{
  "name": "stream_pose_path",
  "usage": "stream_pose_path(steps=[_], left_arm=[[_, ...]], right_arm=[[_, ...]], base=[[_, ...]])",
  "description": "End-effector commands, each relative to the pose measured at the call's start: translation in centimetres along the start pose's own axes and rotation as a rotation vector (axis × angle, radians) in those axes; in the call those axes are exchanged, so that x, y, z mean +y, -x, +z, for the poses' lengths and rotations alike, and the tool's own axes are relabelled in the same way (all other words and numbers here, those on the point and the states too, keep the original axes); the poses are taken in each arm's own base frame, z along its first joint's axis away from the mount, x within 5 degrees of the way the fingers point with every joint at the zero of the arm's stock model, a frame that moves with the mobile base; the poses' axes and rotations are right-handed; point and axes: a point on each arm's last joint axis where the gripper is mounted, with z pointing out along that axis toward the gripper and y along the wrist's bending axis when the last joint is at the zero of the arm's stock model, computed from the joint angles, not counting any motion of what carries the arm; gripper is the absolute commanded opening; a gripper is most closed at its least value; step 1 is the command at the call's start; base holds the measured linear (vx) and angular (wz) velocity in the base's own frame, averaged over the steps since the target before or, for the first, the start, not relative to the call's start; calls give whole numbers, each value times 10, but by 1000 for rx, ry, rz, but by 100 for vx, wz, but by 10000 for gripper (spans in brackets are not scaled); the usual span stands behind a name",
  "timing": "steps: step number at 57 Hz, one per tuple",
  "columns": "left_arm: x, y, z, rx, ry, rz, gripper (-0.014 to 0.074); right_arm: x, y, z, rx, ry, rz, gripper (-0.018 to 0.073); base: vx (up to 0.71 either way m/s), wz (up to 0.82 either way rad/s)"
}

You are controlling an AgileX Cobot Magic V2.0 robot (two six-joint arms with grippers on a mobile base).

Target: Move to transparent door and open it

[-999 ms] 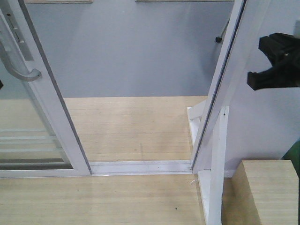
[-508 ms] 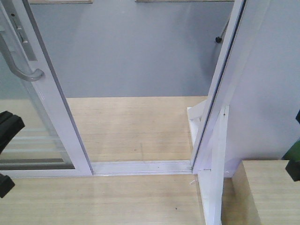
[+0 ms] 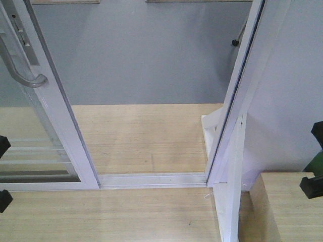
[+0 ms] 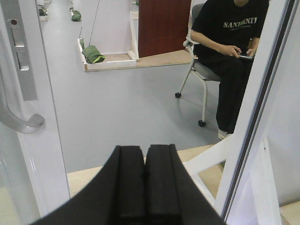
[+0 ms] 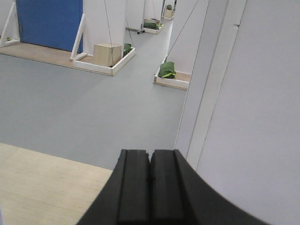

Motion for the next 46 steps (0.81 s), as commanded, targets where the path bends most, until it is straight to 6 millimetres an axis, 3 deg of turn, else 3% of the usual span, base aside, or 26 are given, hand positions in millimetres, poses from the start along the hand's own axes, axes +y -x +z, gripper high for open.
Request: stream_pose_path(steps=[1,46], left_arm=[[2,10,-1,-38,25,-26,0],[-1,10,-1,-32,-3,-20,0]], right_arm=[[0,18,0,-113,13,-22,-3],[0,16,0,-92,8,-18,-1]], base=[[0,0],[0,0]])
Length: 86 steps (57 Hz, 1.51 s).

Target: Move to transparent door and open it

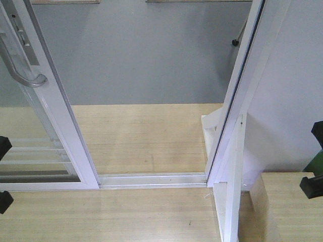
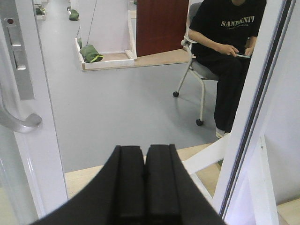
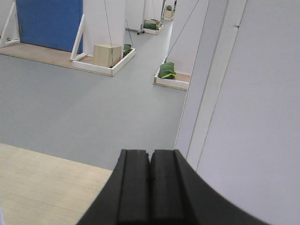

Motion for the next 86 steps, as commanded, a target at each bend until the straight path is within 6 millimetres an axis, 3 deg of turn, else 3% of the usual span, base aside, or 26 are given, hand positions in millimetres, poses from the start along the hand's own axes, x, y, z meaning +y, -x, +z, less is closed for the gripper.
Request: stream_pose_path(steps=[1,13,23,35,45,59,86], left_arm=[[0,10,-1,-34,7,-19,0],[0,10,-1,-35,4,-28,0],[1,13,-1,-64,14,-142,0],[0,23,-2,-177,-2,-47,0],[8,32,-5,-321,100,83,0],[27,12,-5,-219,301,24,0],[27,-6,-10,-110,323,26,0]], right_arm=[[0,16,0,-92,8,-16,-1],[0,16,0,-92,8,-16,-1],[0,16,0,-92,8,-16,-1],[0,16,0,-92,8,-16,-1],[0,16,0,-92,8,-17,-1],[0,16,0,-92,8,-17,-1],[0,16,0,-92,8,-17,-1]], base=[[0,0],[0,0],[0,0],[0,0],[0,0],[0,0],[0,0]])
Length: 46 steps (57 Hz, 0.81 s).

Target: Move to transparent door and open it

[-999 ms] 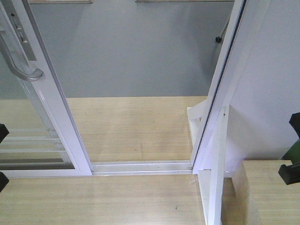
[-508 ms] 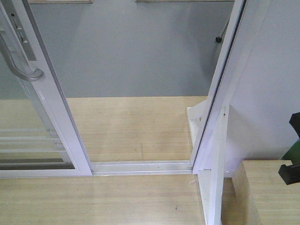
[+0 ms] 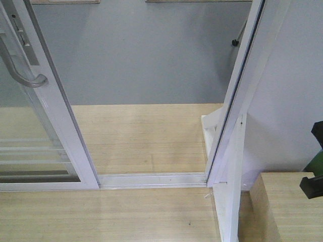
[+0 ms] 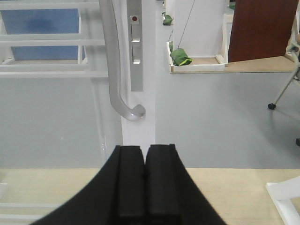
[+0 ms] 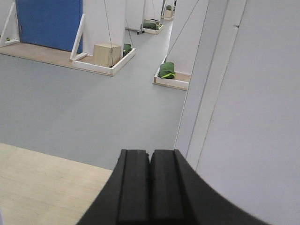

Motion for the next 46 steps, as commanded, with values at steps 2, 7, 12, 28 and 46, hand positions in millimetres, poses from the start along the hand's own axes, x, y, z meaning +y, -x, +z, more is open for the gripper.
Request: stream_pose_path(steps=[2,7,12,28,46], left_arm=[[-2,7,-7,-109,-23,-5,0],[-4,-7,-14,-154,-45,13,0],[-5,-24,-18,-196,-65,10,0],[-2,-42,-25,-129,-38,34,0],[-2,-46,-25,-87,-30,41,0]], right_arm=[[0,16,0,-93,8,-17,-1],[0,16,0,-93,8,-17,-1],[0,16,0,-93,8,-17,-1],[0,16,0,-93,8,-17,-1],[0,16,0,-94,8,-17,-1]], base=[[0,0],[0,0],[0,0],[0,0],[0,0]])
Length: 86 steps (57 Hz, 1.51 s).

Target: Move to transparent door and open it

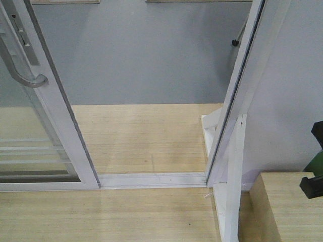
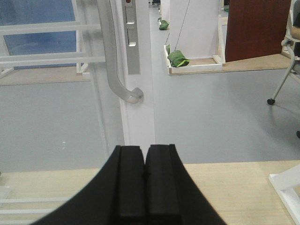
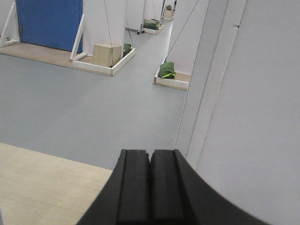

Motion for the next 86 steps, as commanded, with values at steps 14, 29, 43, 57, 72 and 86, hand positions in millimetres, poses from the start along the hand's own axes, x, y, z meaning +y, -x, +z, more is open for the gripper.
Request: stream_pose_path(steps=[14,29,43,57,72,86], left_arm=[[-1,2,0,-71,-14,2,0],[-1,2,0,-71,-14,2,0],[-1,2,0,-71,-14,2,0],[-1,2,0,-71,-14,2,0],[-1,2,0,-71,-14,2,0],[-1,2,0,-71,-14,2,0]], right_arm=[[0,16,0,-94,9,-16,-1],[0,16,0,-94,9,-16,-1],[0,16,0,-94,9,-16,-1],[1,11,0,-89,17,56,-1],[7,-42,-16,-169,17,70,-1],[4,-64,-26,-184,-73,93,-1]], base=[[0,0],[0,0],[0,0],[0,0],[0,0],[0,0]])
